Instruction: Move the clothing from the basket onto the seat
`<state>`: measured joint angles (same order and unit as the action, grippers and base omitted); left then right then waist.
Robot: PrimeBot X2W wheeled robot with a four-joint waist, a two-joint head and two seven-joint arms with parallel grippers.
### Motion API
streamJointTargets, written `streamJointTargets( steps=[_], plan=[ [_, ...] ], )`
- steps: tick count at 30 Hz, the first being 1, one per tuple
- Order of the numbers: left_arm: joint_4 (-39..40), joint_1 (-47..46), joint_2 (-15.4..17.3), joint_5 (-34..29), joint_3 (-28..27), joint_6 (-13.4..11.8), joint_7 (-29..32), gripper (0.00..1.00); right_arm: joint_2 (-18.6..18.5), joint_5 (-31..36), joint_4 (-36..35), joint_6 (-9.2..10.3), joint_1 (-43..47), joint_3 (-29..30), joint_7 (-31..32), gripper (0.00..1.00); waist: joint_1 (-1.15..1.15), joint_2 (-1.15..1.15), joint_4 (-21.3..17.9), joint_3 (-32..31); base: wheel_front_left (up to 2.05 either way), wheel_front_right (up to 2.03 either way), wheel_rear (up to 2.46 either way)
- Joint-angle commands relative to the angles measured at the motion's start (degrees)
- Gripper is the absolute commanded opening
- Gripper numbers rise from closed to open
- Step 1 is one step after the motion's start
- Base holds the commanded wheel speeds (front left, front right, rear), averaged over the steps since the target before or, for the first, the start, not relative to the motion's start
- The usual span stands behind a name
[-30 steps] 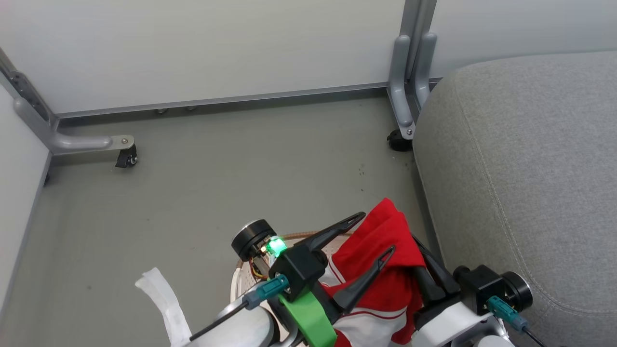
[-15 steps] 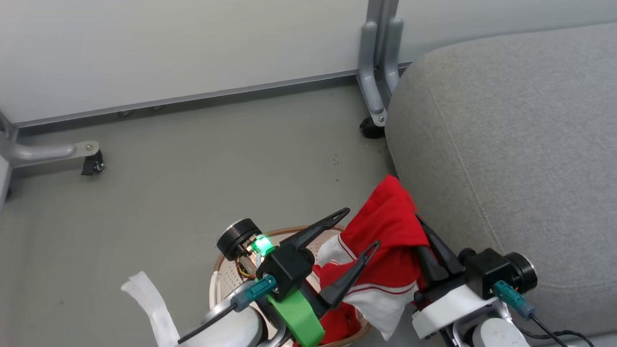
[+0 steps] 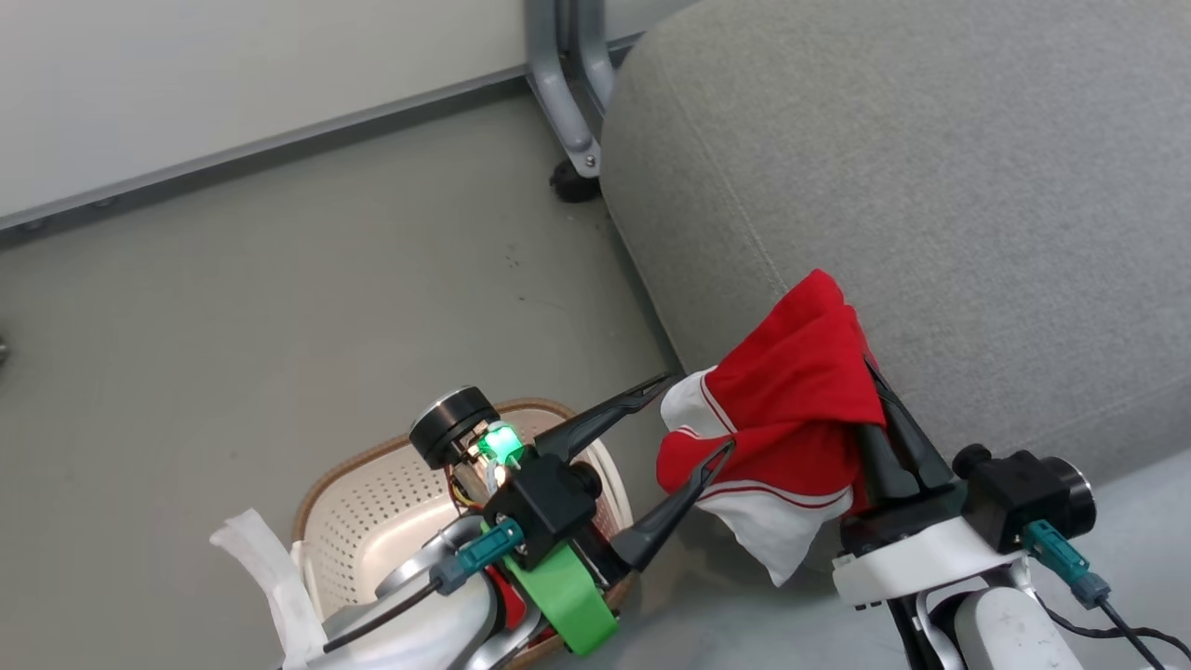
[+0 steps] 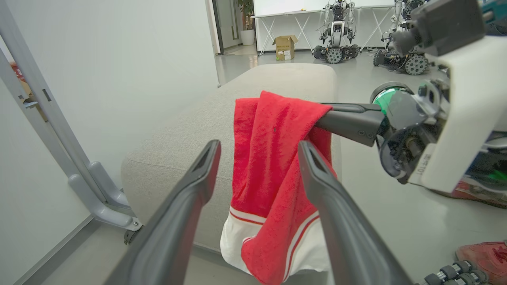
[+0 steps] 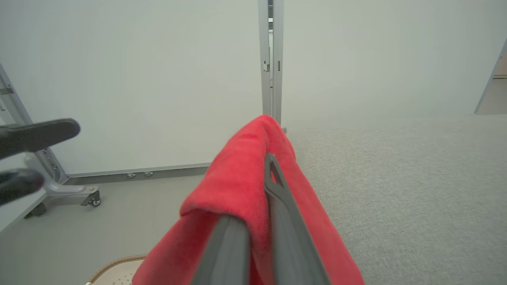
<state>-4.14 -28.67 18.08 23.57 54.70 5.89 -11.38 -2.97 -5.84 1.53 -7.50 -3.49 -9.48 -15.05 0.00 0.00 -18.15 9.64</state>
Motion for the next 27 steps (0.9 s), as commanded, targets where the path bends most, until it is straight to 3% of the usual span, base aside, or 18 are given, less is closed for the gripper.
streamJointTargets(
  steps=[1,5,11,18,24,27],
  plan=[
    [0.1,-1.2,0.7,-0.6,0.0,0.1,-0.6,1.0,0.1,0.1,-1.1,0.01,1.0,1.1,-0.2,0.0,0.0,0.0,-6.9,6.2,0.0,0.0,0.0],
    [-0.1,-2.1,0.8,-0.9,0.2,0.3,-0.9,1.0,0.1,-2.0,-2.1,0.01,1.1,2.2,-0.2,0.0,0.0,0.0,-8.6,9.0,0.0,0.0,0.0],
    [0.5,-4.0,1.2,-1.7,1.3,0.6,-0.6,1.0,0.1,-10.9,-4.5,0.01,-2.8,8.3,-0.2,0.0,0.0,0.0,-8.6,13.6,0.0,0.0,0.0],
    [2.8,-8.8,2.1,-3.4,3.1,1.1,1.3,1.0,-0.3,-7.8,-7.1,0.01,-13.6,17.7,-0.2,0.0,0.0,0.0,-4.1,22.3,0.0,0.0,0.0],
    [6.0,-14.1,3.1,-4.5,4.8,1.5,2.6,1.0,-7.4,-8.5,-3.2,0.02,-26.5,27.7,-0.2,0.0,0.0,0.0,0.9,30.7,0.0,0.0,0.0],
    [7.2,-16.0,3.2,-5.0,5.2,1.5,2.6,1.0,-12.7,-10.7,1.6,0.02,-32.7,31.4,0.2,0.0,0.0,0.0,3.3,34.2,0.0,0.0,0.0]
  ],
)
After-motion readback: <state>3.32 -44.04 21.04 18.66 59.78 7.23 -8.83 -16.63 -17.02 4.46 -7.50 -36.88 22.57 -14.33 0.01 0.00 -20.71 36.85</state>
